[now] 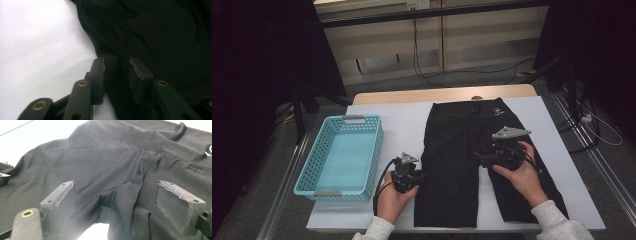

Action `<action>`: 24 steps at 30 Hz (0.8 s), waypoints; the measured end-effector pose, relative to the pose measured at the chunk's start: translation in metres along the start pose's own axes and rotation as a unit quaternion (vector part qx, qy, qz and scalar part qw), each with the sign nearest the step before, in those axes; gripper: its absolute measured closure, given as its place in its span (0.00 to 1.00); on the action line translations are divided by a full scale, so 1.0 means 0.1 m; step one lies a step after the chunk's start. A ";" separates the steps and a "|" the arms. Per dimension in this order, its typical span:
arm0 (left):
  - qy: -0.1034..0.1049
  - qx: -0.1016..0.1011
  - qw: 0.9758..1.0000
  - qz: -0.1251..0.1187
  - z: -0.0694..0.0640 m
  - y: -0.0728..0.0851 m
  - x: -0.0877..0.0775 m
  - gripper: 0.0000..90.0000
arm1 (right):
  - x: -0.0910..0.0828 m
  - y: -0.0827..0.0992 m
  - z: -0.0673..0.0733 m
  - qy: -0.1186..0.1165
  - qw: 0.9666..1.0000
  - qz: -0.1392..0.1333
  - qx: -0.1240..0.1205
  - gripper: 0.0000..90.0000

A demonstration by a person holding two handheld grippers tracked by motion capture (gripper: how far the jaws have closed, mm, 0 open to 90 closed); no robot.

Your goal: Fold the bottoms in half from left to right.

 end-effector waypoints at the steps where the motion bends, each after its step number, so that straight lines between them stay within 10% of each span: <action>1: 0.002 -0.001 1.000 0.000 -0.01 0.00 0.00 0.77 | 0.00 0.00 0.00 0.000 1.000 0.000 0.000 0.18; 12: 0.043 -0.045 0.998 -0.009 -0.03 -0.03 0.00 0.97 | 0.10 0.00 0.06 -0.007 1.000 0.003 -0.004 0.18; 24: 0.069 -0.027 0.996 -0.039 -0.17 -0.16 -0.05 0.97 | 0.38 -0.07 0.28 -0.028 1.000 0.006 -0.008 0.18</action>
Point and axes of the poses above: each handheld gripper's, and its own axes: x roughly forward along the jaws, y roughly out of its underside, z roughly to its left, the point moved 3 cm from there along x, roughly forward along the jaws, and after that the axes turned 14 degrees about -z, right-handed, at the moved point
